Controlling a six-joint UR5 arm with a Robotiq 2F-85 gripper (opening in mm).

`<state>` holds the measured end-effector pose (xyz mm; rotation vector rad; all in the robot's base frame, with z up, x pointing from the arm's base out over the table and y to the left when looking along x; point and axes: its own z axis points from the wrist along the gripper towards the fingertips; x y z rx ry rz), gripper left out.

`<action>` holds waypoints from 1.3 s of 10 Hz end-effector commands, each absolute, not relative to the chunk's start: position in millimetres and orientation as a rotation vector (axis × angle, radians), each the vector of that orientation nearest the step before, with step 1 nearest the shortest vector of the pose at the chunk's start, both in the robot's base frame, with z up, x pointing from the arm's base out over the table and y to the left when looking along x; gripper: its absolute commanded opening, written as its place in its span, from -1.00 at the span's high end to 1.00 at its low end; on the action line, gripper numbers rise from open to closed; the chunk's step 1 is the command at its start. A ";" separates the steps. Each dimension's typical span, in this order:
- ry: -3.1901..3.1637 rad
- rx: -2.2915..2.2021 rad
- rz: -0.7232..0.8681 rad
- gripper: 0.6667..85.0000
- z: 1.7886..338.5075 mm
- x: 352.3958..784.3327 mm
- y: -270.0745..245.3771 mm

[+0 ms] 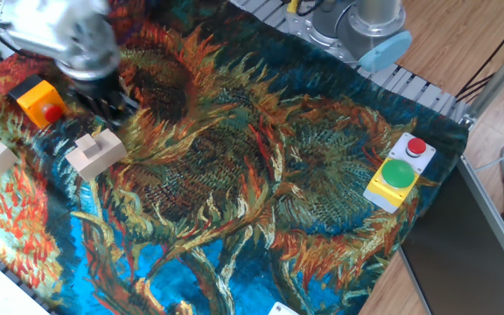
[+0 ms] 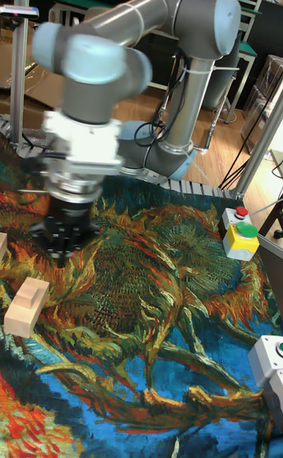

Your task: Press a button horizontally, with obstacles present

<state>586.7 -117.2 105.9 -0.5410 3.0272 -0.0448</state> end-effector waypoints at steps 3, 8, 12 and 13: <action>2.986 -0.638 -0.048 0.98 109.5 587.8 -75.6; 3.024 -0.498 -0.076 0.98 82.1 595.6 -26.3; 3.002 -0.547 -0.032 0.98 72.4 590.2 -52.1; 3.001 -0.545 -0.032 0.98 71.9 591.3 -51.8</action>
